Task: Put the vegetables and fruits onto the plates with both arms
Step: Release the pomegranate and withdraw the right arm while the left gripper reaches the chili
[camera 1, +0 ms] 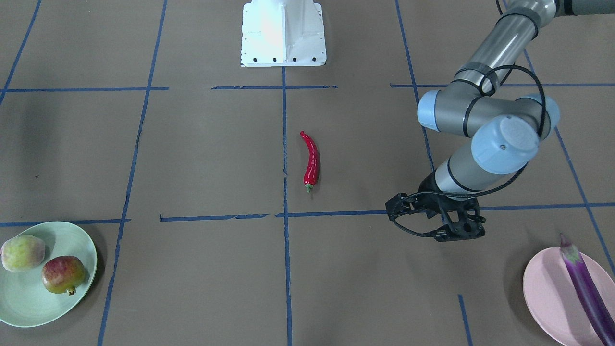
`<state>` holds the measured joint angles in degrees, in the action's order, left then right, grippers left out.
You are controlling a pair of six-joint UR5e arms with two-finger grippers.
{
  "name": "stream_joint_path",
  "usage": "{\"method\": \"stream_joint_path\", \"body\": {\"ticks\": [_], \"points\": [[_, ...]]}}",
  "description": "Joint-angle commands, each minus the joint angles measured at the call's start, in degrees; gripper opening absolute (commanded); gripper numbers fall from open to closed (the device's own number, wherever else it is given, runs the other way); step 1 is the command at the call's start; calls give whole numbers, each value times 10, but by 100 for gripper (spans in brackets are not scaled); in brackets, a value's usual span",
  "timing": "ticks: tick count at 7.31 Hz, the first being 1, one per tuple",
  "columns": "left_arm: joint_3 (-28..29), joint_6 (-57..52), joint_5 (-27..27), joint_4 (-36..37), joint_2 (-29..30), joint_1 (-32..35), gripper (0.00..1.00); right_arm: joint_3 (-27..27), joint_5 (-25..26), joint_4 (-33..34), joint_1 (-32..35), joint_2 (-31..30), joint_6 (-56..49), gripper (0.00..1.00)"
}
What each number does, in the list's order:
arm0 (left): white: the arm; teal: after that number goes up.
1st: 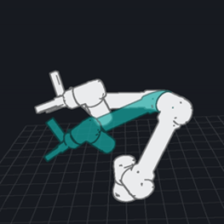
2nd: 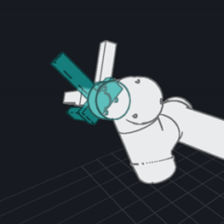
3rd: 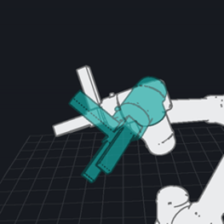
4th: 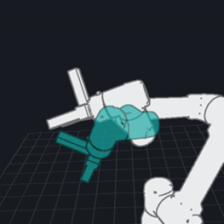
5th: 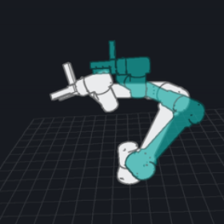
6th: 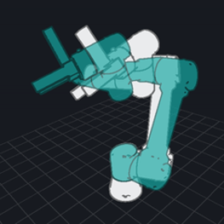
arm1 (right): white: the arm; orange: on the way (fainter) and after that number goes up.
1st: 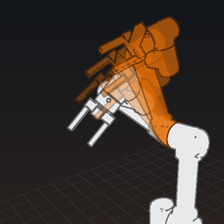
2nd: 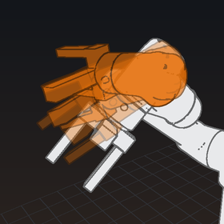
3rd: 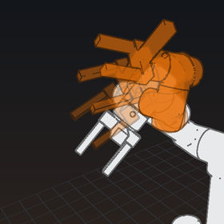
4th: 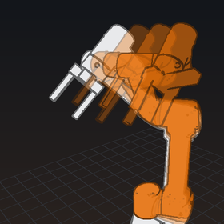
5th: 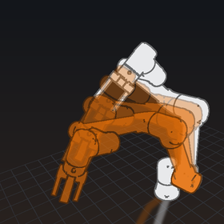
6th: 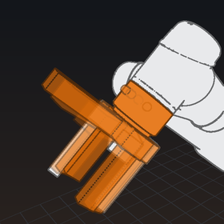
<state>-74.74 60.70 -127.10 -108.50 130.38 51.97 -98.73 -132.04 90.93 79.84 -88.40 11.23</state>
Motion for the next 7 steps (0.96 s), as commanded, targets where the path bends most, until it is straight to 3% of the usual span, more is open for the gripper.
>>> {"method": "stream_joint_path", "body": {"ticks": [1,5,7], "points": [[-2,115,63,10,47,-75,100,-43,-2,-45,26,-114,-50,100],[-18,168,141,34,53,-166,94,-44,-3,-71,34,-136,-52,100],[-58,168,147,85,51,-194,80,-44,-3,-72,34,-136,-52,100]]}}
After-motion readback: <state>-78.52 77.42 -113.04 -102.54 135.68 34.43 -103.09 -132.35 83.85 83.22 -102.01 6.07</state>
